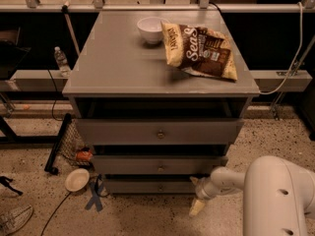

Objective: Open bottom drawer

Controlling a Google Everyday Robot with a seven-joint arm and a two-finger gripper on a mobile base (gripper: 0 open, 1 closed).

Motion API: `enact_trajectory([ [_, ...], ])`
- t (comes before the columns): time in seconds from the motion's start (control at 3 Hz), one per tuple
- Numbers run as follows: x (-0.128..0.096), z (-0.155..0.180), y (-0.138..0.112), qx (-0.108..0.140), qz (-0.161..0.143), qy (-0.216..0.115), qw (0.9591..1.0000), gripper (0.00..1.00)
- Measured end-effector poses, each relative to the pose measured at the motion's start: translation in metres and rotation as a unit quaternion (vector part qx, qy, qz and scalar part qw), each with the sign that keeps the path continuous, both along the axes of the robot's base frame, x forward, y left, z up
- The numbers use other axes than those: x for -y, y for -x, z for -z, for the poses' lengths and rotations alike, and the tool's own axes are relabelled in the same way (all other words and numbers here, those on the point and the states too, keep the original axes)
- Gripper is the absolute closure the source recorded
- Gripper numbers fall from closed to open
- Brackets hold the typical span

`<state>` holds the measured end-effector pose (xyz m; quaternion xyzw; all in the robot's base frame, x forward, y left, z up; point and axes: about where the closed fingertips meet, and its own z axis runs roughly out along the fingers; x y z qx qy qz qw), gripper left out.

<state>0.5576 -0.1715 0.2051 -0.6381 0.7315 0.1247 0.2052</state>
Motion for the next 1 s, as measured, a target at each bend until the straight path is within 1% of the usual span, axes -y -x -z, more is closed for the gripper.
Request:
enact_trajectory([
  [0.33,0.001,0.005,-0.009,0.024,-0.011,0.007,0.9996,0.0],
  [0.67,0.0,0.008,-0.018,0.05,-0.02,0.006,0.9985,0.0],
  [1.0,0.001,0.024,-0.027,0.076,-0.024,0.024,0.9965,0.0],
])
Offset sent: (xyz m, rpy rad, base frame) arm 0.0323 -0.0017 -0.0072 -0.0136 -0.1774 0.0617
